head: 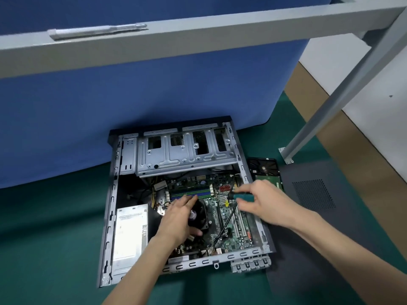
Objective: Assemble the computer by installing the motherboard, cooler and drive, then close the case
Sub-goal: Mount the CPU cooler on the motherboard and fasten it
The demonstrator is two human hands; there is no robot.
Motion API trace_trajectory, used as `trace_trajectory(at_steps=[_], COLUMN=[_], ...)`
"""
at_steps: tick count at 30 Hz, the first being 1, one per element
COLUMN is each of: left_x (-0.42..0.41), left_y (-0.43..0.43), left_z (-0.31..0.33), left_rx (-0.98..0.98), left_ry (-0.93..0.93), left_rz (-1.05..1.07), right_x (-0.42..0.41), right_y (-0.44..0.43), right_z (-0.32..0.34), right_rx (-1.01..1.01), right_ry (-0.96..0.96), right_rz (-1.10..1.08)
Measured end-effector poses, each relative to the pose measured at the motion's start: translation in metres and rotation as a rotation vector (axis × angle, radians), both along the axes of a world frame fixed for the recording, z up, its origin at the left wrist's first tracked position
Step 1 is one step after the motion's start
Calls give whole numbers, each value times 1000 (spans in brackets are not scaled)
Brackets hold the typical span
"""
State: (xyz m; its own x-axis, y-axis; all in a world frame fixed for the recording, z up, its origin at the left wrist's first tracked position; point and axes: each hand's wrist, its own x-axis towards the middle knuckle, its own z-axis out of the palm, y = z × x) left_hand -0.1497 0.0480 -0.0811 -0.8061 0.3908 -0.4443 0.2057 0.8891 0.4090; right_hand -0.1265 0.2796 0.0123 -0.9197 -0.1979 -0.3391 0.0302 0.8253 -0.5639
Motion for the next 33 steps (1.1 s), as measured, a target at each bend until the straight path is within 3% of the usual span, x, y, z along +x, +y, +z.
trace_trajectory(at_steps=[2,9,25,30,33], left_x=[0,0,-1,-5,-9], left_y=[0,0,2,4,12], left_z=[-1,0,0,2,2], left_rx=[1,13,4,25,-33], left_ry=[-4,-9,0,-12,76], left_rz=[5,1,-3,4,-25], right_x=[-1,-3,-8,-16,-27], right_y=[-9,-22,-26,-30,-33], right_z=[-4,-14,-19,-11,-4], right_rx=[120,231,271,390,478], right_ry=[-7,-27,11,46,78], right_rz=[19,25,37,203,352])
